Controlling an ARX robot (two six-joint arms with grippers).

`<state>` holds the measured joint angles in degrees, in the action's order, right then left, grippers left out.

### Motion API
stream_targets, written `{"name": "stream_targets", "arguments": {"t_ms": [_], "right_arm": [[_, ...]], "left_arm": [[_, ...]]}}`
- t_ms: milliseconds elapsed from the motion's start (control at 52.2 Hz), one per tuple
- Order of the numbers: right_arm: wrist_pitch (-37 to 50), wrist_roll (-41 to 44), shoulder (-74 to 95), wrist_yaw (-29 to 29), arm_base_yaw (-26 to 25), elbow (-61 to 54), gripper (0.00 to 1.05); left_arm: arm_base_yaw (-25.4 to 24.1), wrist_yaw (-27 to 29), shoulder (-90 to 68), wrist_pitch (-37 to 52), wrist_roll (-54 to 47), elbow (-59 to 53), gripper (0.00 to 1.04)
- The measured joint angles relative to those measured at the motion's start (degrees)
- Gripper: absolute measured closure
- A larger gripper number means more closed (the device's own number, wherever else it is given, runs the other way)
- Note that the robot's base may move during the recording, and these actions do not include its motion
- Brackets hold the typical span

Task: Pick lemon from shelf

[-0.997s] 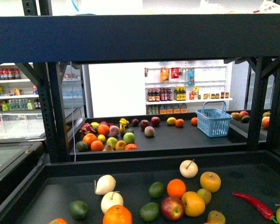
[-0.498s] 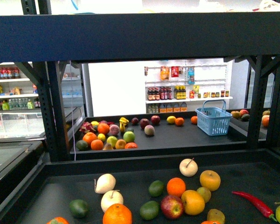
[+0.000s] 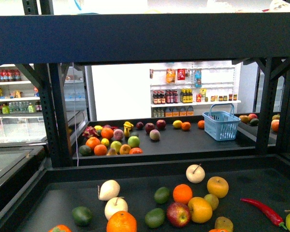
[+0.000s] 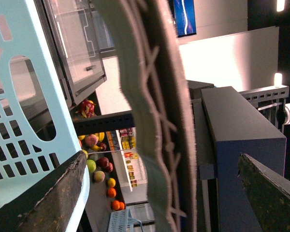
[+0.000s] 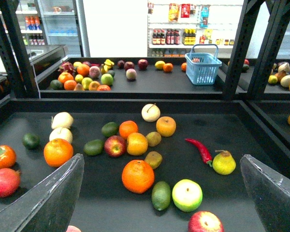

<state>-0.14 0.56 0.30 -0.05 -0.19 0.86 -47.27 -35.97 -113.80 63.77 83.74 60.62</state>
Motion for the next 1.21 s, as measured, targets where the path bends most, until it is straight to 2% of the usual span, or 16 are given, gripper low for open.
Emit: {"name": "stream_targets", "arguments": {"t_ms": [77,192,326,383,479,632,728,805,862,901,939,1016,1073,1131,1207], "right_arm": [[0.00,0.00,0.00,0.00,0.00,0.00,0.07],[0.00,0.00,0.00,0.00,0.00,0.00,0.07],[0.00,-0.02,0.00,0.00,0.00,0.00,0.07],[0.00,0.00,0.00,0.00,0.00,0.00,0.07],[0.00,0.00,0.00,0.00,0.00,0.00,0.07],[0.00,-0.02,0.00,-0.02,0.00,0.00,0.07],[0.00,0.00,0.00,-0.02,0.00,0.00,0.07],[0.00,0.00,-0.02,0.00,0.00,0.00,0.07],[0.00,0.00,0.00,0.00,0.00,0.00,0.07],[0.00,0.00,-0.02,0.00,0.00,0.00,0.07],[0.00,0.00,0.00,0.00,0.00,0.00,0.07],[0.00,-0.02,0.00,-0.11,0.00,0.00,0.07],[0.00,0.00,0.00,-0.04,0.00,0.00,0.07],[0.00,0.00,0.00,0.00,0.00,0.00,0.07],[0.00,0.00,-0.02,-0.15,0.00,0.00,0.07]], "left_arm": [[-0.42,-0.11,2.93,-5.60,-2.73,-0.04,0.08],[-0.92,1.97,9.18,-21.53,-11.37,-0.04,0.08],[-0.98,4.68,19.74,-45.42,-28.81,-0.15,0.08],[-0.92,5.99,27.08,-54.88,-39.50,-1.38,0.08],[-0.92,7.63,36.04,-64.78,-49.33,-3.72,0.08],[0.04,7.48,53.02,-78.88,-61.77,-8.35,0.08],[1.95,7.45,60.78,-84.17,-63.30,-9.05,0.08],[4.63,8.52,67.43,-85.99,-63.89,-9.60,0.08],[5.99,3.48,72.15,-80.78,-67.34,-12.48,0.15],[8.24,1.77,76.78,-75.95,-71.34,-16.09,0.22],[11.69,3.58,81.85,-74.82,-75.54,-19.67,0.29],[21.22,12.85,89.39,-74.82,-79.34,-25.40,0.42],[31.82,24.68,93.18,-74.40,-80.98,-29.05,0.52],[41.18,32.26,95.34,-73.05,-81.85,-32.22,0.63],[45.88,34.82,97.18,-71.67,-82.53,-35.85,0.76]]}}
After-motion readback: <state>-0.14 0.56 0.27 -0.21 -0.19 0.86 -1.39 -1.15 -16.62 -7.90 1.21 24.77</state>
